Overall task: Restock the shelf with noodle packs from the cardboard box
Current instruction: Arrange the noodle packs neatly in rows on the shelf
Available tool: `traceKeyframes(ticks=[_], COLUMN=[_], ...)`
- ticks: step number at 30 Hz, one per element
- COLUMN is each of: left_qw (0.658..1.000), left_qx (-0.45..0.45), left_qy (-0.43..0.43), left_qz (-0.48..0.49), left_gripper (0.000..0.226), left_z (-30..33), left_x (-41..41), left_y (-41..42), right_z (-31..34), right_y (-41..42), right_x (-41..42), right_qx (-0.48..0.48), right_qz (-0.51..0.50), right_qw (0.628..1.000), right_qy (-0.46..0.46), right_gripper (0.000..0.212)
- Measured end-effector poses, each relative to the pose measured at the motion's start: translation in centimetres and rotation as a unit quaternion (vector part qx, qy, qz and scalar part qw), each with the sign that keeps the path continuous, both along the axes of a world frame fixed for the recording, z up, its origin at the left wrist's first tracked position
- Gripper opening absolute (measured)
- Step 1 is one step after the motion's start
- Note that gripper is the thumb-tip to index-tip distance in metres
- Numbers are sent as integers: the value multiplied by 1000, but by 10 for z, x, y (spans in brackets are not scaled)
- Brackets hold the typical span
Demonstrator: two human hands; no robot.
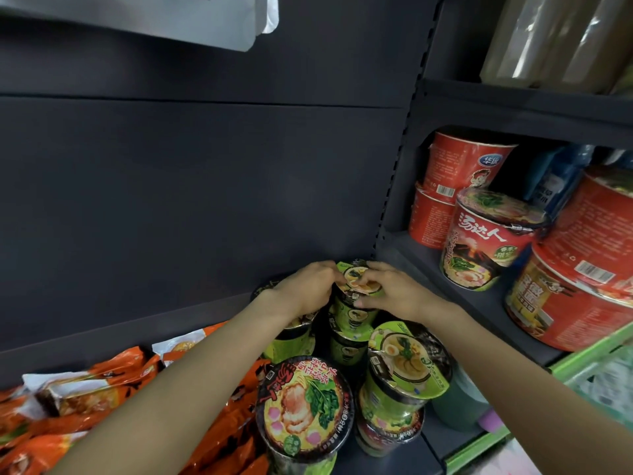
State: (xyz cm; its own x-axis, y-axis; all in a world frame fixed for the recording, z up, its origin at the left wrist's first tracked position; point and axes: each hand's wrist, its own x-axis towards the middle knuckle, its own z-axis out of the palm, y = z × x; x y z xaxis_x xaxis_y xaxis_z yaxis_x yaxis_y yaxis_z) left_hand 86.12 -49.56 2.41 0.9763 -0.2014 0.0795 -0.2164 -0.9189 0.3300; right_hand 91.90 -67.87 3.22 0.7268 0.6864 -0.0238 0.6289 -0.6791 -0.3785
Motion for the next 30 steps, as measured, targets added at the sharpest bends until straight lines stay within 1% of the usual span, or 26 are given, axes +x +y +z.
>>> traceKeyframes(ticks=[3, 9, 13, 16, 21, 24, 28, 30], left_qw=[1000, 1000, 1000, 1000, 1000, 1000, 997, 997], left_qx=[11, 16, 24, 16, 6, 14, 72, 82], left_qy=[7, 1, -3, 5, 7, 7, 4, -1], left_qz=[-14, -24, -13, -8, -5, -3, -4, -9], left_gripper=[47, 45, 47, 50, 50, 52, 57, 57], left_z=[-1, -1, -2, 0, 2, -1, 0, 1], left_x=[-3, -5, -3, -2, 1, 1, -5, -7], left_y=[1, -2, 1, 5, 6, 7, -1, -3], right_z=[-2, 5, 2, -1, -3, -1, 1, 4], right_y=[3, 0, 2, 2, -1, 0, 0, 0], right_x=[0, 10, 1, 0, 4, 7, 16, 17], right_qx=[12, -41, -15, 8, -1, -21, -72, -91], right_qz=[-9, -2, -26, -38, -27, -13, -13, -22], right_qw=[1000, 999, 999, 999, 999, 999, 997, 995], right_qy=[-19, -31, -24, -36, -41, -39, -24, -22], right_gripper=[32, 33, 37, 32, 28, 24, 27, 27])
